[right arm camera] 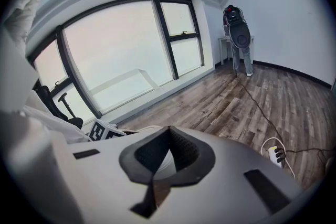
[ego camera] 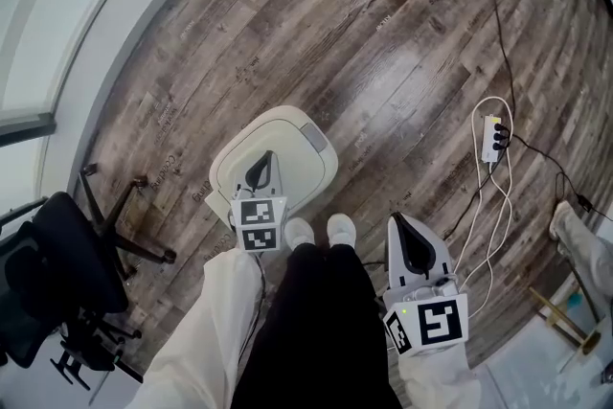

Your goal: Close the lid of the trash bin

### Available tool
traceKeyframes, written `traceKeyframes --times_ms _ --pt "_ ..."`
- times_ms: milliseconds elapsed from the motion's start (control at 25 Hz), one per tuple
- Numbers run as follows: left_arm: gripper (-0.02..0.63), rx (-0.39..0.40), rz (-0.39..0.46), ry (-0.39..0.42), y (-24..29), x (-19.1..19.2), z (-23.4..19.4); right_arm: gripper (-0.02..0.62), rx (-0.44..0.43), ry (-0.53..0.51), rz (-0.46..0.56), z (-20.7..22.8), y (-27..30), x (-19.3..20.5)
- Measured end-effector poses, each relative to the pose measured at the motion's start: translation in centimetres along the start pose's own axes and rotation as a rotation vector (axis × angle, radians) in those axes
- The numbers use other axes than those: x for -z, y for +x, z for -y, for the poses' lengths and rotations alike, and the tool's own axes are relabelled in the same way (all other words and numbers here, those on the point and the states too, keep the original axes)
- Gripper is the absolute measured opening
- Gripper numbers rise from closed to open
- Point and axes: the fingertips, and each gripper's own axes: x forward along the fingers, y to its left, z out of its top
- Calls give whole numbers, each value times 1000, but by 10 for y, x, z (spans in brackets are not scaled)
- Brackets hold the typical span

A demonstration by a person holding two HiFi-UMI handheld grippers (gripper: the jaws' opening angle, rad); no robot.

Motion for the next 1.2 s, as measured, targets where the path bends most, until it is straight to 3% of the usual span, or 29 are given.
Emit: traceKeyframes --times_ms 200,480,880,1200 --pt "5 -10 41 -15 -51 -14 -10 23 -12 31 16 -14 -15 -18" --pt "5 -63 100 -72 -148 -47 -35 23 -88 -23 55 -55 -46 -61" --pt "5 -140 237 -170 -318 -123 -44 23 -140 -75 106 -103 -120 -126" --pt "5 -176 318 -164 -432 -180 -41 23 -176 -148 163 -133 -190 -179"
